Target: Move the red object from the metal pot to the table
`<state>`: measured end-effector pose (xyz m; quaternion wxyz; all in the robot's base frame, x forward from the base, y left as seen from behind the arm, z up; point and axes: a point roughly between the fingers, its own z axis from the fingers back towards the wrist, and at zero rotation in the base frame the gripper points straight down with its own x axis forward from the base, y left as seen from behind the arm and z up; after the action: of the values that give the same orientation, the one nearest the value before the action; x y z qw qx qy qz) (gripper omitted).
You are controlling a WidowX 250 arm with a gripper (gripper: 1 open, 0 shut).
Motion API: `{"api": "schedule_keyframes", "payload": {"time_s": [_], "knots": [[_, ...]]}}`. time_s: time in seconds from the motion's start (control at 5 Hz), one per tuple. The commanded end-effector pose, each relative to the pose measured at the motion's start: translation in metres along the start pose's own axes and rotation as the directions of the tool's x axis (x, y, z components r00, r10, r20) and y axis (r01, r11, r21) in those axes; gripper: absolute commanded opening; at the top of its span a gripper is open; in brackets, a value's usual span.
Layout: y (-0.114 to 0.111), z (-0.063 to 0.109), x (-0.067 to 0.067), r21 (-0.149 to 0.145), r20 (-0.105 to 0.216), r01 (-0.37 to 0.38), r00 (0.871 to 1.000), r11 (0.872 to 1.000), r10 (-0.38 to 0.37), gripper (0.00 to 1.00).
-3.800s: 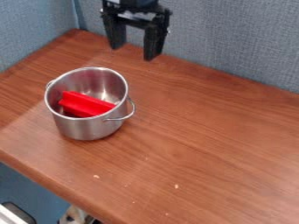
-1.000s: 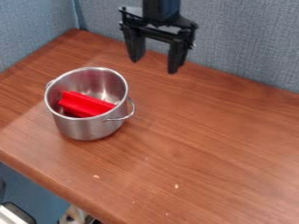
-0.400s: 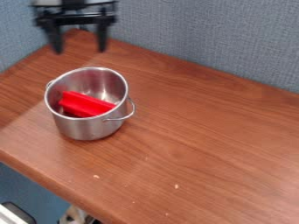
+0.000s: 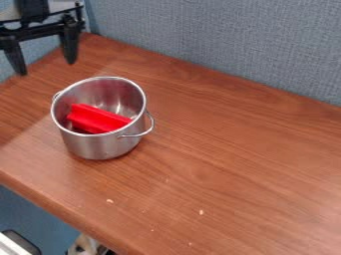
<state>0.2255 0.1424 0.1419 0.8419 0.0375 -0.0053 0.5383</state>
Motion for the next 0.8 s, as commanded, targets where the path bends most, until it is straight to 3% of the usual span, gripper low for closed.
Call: {"api": "schedule_keyframes", "payload": {"time_s": [0.0,0.2,0.6], "knots": [[0.007,0.017,0.017,0.016,0.022,-0.213,0.977,0.977,0.212,1.00],[0.009,0.022,0.020,0.043,0.029,-0.307,0.952,0.951,0.306,1.00],[0.013,-0.016,0.020,0.070,0.050,-0.237,0.971,0.969,0.234,1.00]]}}
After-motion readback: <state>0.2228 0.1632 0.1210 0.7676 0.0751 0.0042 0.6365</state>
